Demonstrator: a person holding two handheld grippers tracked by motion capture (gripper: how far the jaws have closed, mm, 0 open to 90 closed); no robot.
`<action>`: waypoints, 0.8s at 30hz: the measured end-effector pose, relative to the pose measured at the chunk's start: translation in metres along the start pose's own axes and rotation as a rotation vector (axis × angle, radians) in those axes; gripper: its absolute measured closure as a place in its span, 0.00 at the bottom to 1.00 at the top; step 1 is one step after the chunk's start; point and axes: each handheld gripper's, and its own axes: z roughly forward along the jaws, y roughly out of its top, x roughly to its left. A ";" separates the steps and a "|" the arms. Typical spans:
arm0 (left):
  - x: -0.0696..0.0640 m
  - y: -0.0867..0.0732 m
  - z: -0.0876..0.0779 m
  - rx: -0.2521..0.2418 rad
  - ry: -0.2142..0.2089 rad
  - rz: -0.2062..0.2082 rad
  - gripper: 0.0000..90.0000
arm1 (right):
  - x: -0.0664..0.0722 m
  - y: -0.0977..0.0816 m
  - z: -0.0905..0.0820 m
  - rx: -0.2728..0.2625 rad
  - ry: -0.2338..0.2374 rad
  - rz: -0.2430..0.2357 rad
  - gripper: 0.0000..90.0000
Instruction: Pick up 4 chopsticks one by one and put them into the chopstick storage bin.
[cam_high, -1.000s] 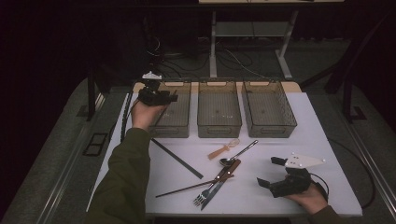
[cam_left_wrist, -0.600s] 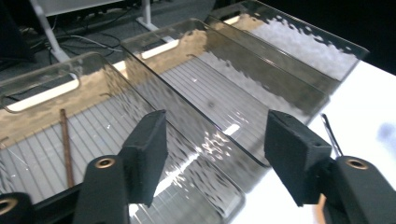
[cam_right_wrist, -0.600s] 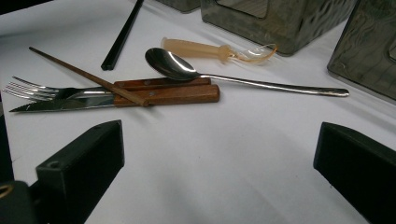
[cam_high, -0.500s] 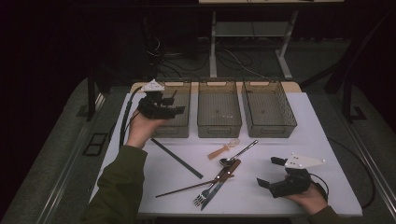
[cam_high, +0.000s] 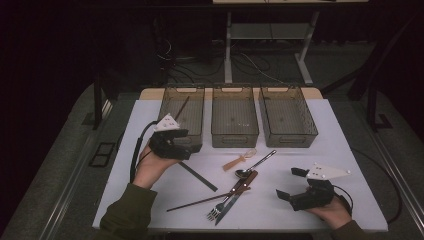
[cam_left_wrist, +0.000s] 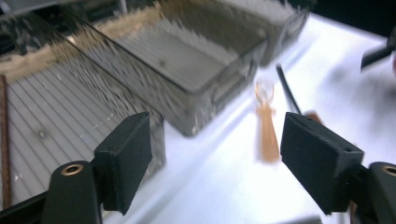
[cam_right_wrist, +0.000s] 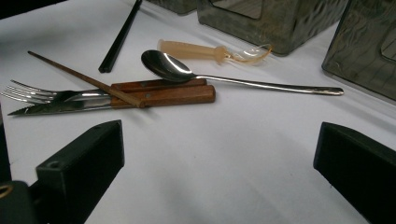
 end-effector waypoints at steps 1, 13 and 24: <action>-0.003 -0.002 0.000 0.004 0.007 0.011 0.26 | 0.000 0.000 0.000 0.000 0.000 0.000 0.02; -0.020 -0.028 0.004 0.004 -0.056 0.032 0.25 | 0.001 0.000 -0.002 -0.002 -0.003 -0.006 0.02; -0.034 -0.053 0.005 0.027 -0.095 0.057 0.25 | -0.001 -0.001 -0.002 -0.004 -0.012 0.004 0.02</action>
